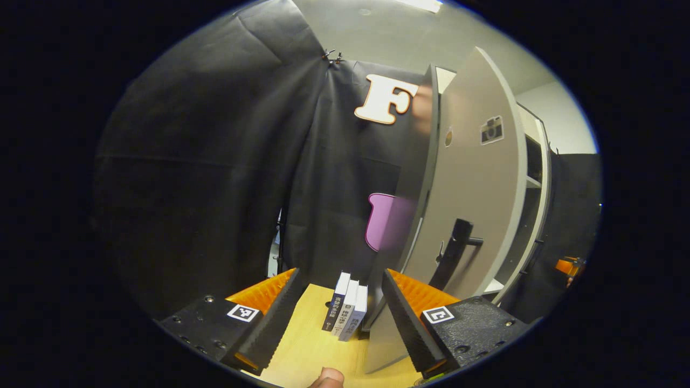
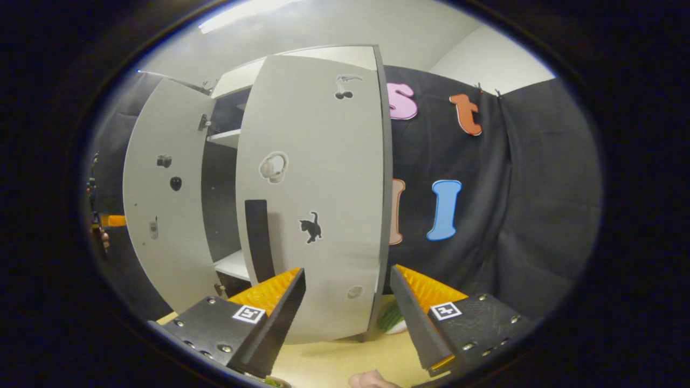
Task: Grasp the bottle in the cabinet with the left hand and place it on the coaster, then close the right door with the right hand and the left door with the left hand.
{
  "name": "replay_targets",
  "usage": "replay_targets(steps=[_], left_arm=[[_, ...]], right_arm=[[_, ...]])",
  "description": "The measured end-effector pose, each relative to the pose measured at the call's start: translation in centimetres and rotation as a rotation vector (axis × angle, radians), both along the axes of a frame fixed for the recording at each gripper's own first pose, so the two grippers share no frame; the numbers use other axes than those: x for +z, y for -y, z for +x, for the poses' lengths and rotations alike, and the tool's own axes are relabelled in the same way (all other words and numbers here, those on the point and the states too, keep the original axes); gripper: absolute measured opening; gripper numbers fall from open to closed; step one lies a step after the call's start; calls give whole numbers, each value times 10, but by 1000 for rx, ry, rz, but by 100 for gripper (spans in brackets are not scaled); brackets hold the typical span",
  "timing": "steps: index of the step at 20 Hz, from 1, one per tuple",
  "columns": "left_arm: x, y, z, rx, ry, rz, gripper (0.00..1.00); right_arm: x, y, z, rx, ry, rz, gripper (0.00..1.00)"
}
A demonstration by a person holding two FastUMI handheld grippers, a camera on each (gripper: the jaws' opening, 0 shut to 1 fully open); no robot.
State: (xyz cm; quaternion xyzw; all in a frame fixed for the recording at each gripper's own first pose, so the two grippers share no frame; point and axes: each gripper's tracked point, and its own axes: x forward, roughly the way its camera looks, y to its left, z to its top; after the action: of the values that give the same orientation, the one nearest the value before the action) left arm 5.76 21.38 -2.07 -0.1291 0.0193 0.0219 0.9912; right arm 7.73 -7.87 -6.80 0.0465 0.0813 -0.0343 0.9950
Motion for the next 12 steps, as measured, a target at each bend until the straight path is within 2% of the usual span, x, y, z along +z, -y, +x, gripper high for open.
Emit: replay_targets(steps=[1,4,8,9,10,11,12], left_arm=[[0,-2,6,0,-6,10,95],[8,4,19,-16,-4,51,95],[21,41,30,-126,18,158,94],[23,47,32,-133,20,200,95],[24,45,37,-112,28,253,89],[28,47,35,-115,39,275,87],[27,55,36,-124,37,273,88]], right_arm=[[0,2,-3,-7,0,2,93],[2,7,-16,-25,0,17,96],[18,11,-39,-37,41,22,93],[21,11,-47,-37,53,25,92],[25,11,-52,-38,63,25,96],[26,14,-58,-44,70,21,93],[27,17,-64,-54,81,15,96]])
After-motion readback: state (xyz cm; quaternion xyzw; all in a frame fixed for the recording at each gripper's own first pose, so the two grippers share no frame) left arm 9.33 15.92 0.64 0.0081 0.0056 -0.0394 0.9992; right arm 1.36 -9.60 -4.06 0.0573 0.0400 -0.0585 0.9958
